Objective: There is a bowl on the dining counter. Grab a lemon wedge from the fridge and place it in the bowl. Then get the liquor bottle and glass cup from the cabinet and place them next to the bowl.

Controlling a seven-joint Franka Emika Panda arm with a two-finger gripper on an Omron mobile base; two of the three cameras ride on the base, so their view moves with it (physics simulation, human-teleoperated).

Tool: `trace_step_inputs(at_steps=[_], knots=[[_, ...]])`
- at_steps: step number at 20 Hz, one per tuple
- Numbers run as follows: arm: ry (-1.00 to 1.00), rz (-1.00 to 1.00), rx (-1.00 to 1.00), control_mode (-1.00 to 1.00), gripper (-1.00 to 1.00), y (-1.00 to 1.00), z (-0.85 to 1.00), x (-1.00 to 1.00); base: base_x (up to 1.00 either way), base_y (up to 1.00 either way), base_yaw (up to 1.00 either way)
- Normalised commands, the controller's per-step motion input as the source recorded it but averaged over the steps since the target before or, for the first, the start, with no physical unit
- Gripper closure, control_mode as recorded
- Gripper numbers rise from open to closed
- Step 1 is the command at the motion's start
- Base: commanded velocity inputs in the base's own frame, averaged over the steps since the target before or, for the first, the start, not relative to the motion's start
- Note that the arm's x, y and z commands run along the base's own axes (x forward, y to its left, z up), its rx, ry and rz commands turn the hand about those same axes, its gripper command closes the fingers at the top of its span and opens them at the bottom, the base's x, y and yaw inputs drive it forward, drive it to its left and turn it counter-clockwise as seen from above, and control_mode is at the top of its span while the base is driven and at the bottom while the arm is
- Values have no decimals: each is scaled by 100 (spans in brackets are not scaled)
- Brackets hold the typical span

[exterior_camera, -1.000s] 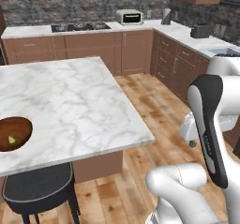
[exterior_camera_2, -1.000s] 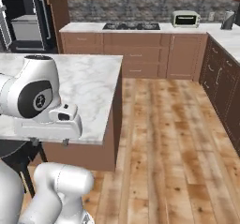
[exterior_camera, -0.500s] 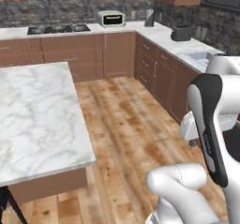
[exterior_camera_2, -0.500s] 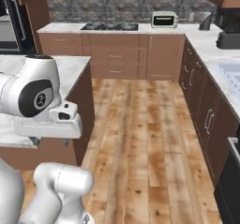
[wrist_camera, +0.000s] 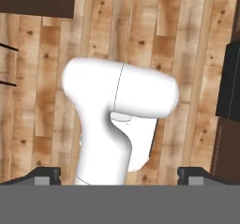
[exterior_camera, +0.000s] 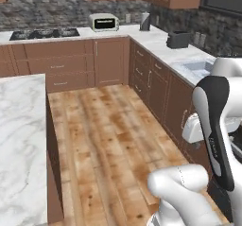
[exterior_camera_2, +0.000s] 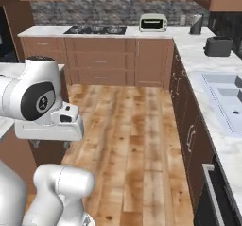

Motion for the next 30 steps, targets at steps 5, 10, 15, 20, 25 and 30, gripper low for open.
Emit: trace_step_inputs(at_steps=[5, 10, 15, 20, 25, 30], knots=[[0, 0, 0, 100, -100, 0, 0, 0, 100, -17, 6], [0, 0, 0, 100, -100, 0, 0, 0, 100, -24, 10], [0, 0, 0, 100, -100, 0, 0, 0, 100, -32, 14], [0, 0, 0, 100, -100, 0, 0, 0, 100, -28, 16], [0, 0, 0, 100, -100, 0, 0, 0, 100, -19, 15], [0, 0, 0, 100, -100, 0, 0, 0, 100, -13, 21]])
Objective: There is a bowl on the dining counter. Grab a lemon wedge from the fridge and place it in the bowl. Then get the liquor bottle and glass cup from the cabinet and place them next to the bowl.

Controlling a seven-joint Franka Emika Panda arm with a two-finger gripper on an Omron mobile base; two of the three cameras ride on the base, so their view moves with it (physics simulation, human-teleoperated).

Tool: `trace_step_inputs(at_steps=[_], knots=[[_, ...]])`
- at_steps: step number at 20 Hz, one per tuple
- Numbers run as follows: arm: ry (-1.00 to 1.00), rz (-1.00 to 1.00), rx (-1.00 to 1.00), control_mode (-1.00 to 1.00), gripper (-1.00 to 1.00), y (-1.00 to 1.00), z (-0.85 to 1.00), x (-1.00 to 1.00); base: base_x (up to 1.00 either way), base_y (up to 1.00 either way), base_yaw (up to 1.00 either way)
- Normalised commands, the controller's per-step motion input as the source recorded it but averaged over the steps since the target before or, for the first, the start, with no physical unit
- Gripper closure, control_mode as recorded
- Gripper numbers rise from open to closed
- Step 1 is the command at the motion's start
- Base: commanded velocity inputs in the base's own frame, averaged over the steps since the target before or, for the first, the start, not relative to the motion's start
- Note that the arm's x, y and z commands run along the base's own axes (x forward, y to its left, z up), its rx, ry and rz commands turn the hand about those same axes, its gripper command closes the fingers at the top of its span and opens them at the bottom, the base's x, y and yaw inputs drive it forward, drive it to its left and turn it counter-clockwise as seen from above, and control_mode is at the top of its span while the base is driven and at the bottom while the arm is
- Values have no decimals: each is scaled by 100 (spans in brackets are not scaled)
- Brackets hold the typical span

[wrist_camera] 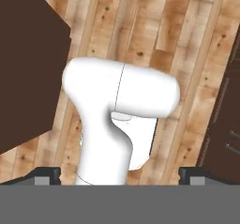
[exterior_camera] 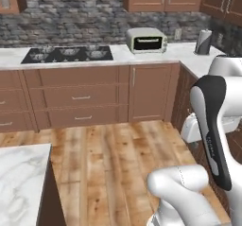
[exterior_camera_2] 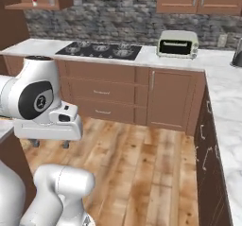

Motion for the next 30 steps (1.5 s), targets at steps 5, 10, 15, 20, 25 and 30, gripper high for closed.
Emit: trace_step_inputs(at_steps=[5, 10, 15, 20, 25, 30], knots=[[0, 0, 0, 100, -100, 0, 0, 0, 100, -18, 36], [0, 0, 0, 100, -100, 0, 0, 0, 100, -19, 40], [0, 0, 0, 100, -100, 0, 0, 0, 100, -19, 39], [0, 0, 0, 100, -100, 0, 0, 0, 100, -8, 37], [0, 0, 0, 100, -100, 0, 0, 0, 100, -1, 35], [0, 0, 0, 100, -100, 0, 0, 0, 100, 16, 21]])
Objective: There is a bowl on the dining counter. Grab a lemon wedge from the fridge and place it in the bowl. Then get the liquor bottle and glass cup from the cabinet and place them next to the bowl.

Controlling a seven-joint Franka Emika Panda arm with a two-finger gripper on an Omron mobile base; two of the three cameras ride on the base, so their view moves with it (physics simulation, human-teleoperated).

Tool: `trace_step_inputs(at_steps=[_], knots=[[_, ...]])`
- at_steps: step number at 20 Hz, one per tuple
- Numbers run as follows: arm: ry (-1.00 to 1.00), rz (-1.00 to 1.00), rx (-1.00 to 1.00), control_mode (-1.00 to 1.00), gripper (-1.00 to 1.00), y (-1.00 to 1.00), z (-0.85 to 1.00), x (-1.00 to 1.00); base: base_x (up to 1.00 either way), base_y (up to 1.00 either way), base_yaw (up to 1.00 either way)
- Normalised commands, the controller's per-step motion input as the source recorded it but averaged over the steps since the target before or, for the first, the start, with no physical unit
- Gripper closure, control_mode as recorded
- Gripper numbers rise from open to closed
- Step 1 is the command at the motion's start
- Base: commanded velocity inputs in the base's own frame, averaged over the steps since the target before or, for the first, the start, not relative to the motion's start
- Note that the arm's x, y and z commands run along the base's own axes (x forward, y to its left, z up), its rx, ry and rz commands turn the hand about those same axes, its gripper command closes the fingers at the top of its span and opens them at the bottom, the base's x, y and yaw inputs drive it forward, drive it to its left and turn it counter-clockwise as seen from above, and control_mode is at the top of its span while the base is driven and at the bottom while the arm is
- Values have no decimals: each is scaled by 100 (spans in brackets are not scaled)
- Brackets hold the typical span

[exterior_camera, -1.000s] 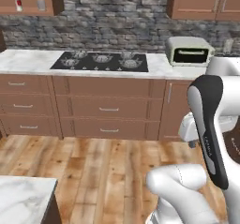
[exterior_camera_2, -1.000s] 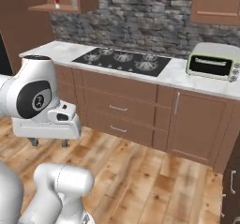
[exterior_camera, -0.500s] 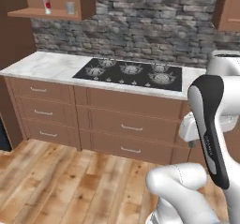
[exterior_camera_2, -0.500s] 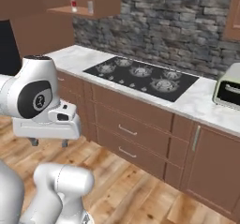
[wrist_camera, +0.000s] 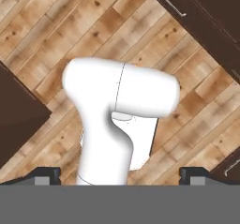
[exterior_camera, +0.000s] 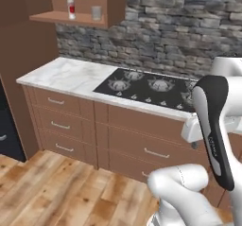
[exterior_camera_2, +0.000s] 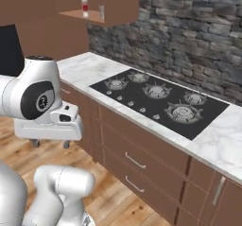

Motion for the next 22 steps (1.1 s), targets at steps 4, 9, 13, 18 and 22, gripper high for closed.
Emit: trace_step_inputs(at_steps=[4, 9, 13, 18, 22], knots=[[0, 0, 0, 100, -100, 0, 0, 0, 100, 53, 0], [0, 0, 0, 100, -100, 0, 0, 0, 90, 59, -5], [0, 0, 0, 100, -100, 0, 0, 0, 65, 50, -20], [0, 0, 0, 100, -100, 0, 0, 0, 70, 40, -28], [0, 0, 0, 100, -100, 0, 0, 0, 92, 41, -32]])
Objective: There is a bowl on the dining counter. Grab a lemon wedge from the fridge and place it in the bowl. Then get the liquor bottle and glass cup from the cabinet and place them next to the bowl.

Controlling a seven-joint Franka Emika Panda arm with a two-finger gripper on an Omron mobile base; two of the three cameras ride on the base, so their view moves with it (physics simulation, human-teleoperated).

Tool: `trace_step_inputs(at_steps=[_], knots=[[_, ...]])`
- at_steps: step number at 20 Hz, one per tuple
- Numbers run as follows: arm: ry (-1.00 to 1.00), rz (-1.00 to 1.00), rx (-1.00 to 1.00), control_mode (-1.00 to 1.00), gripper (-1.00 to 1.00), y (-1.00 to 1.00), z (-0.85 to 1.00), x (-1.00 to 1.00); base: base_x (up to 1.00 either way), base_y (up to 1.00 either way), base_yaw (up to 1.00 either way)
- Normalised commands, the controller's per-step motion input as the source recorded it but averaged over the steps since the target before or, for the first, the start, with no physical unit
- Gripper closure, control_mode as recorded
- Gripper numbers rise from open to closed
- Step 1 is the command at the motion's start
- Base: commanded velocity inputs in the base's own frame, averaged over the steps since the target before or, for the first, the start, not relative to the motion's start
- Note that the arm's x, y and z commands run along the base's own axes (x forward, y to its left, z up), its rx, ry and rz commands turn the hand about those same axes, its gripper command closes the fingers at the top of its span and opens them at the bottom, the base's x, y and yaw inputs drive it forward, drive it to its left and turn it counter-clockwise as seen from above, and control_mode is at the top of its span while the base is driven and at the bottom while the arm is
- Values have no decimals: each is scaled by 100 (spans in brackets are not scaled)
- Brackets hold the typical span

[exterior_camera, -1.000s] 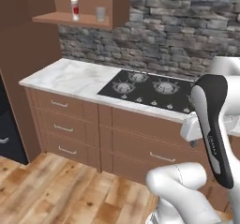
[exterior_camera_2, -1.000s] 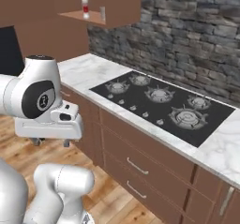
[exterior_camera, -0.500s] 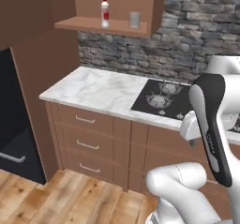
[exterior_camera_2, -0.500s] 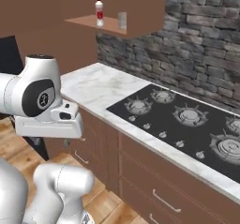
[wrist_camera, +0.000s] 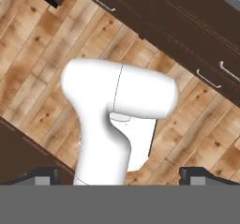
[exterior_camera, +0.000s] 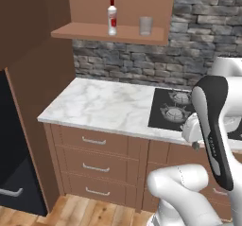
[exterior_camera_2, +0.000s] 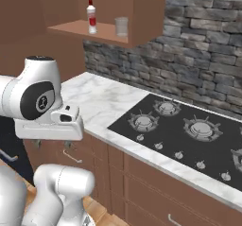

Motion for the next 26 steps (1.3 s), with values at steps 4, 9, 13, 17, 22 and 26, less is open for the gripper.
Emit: trace_step_inputs(at_steps=[4, 9, 13, 17, 22, 26], knots=[[0, 0, 0, 100, -100, 0, 0, 0, 99, 44, -33], [0, 0, 0, 100, -100, 0, 0, 0, 60, 39, -35], [0, 0, 0, 100, -100, 0, 0, 0, 18, 26, -45], [0, 0, 0, 100, -100, 0, 0, 0, 43, 39, -49], [0, 0, 0, 100, -100, 0, 0, 0, 82, 63, -40], [0, 0, 0, 100, -100, 0, 0, 0, 54, 42, -23]])
